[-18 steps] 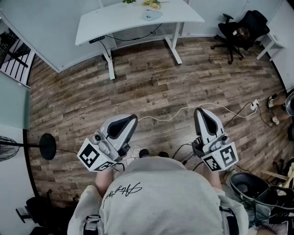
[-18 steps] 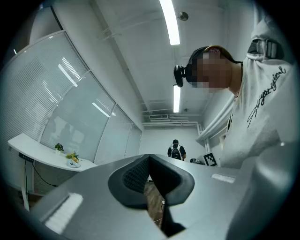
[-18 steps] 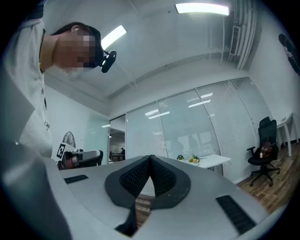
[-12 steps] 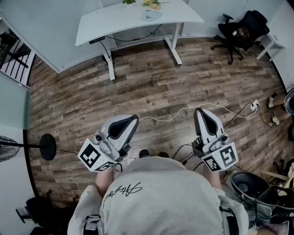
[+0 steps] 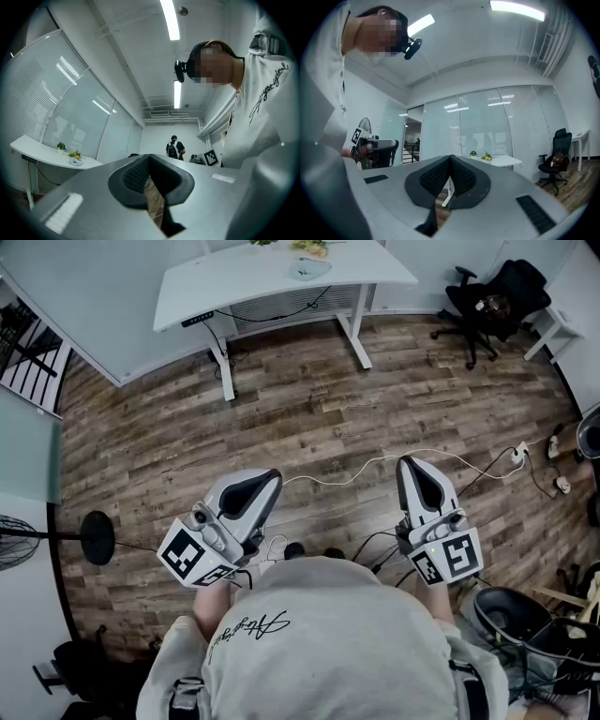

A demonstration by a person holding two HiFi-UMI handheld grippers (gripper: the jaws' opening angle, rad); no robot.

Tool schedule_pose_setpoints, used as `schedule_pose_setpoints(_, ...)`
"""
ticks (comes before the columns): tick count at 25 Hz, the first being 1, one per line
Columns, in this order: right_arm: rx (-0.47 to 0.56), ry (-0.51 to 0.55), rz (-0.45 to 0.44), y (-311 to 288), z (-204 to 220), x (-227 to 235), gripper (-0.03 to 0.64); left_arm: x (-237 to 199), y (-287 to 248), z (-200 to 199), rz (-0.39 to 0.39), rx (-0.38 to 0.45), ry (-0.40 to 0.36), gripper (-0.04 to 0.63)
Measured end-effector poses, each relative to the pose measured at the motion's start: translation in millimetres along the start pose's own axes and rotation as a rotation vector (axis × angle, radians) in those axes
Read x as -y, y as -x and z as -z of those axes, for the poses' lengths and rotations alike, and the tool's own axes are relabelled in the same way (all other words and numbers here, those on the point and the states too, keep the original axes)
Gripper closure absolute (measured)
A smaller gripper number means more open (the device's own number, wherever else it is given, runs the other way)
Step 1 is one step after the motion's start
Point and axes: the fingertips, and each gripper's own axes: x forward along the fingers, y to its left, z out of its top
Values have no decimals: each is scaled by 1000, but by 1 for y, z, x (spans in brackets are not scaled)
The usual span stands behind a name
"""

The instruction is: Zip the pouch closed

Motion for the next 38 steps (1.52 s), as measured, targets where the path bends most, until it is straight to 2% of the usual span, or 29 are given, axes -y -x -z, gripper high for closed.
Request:
schedule_pose_setpoints(6,-51,-33,23,-8,11,0,616,-19,5,26,-96,-191,-23,595)
schedule_pose_setpoints(12,-156,-5,11,-25,26,-11,617,-36,14,34,-148,-272,-3,595)
schedule_pose_setpoints(17,-172,-7,-21,-38,32,-30,615,-47,30,31,-144,-270,6,595)
schedule_pose_setpoints(21,-175,1,-34,-46,33,-45,615,-53,43,34,-145,-293,-23,595)
schedule_pose_setpoints(25,-177,-1,-35,-57,32,-56,615,-56,53,27,-110,-258,14,595)
schedule_pose_setpoints(28,-161,-2,-10,-61,34,-64,615,-62,60,25,-108,-249,3,595)
schedule_pose_setpoints(30,-138,-17,28,-64,34,-66,616,-72,66,23,-149,-224,-2,595)
schedule_pose_setpoints(31,-129,-33,44,-66,35,-68,530,-79,69,21,-181,-207,-5,533)
schedule_pose_setpoints(32,-125,-52,58,-67,36,-70,353,-85,73,20,-211,-200,-14,356)
schedule_pose_setpoints(33,-122,-68,71,-69,37,-71,279,-90,76,20,-235,-204,-30,273)
schedule_pose_setpoints(35,-127,-76,96,-71,38,-74,254,-97,83,21,-273,-231,-61,240)
schedule_pose_setpoints(38,-163,-65,110,-74,47,-77,216,-104,87,26,-302,-266,-60,212)
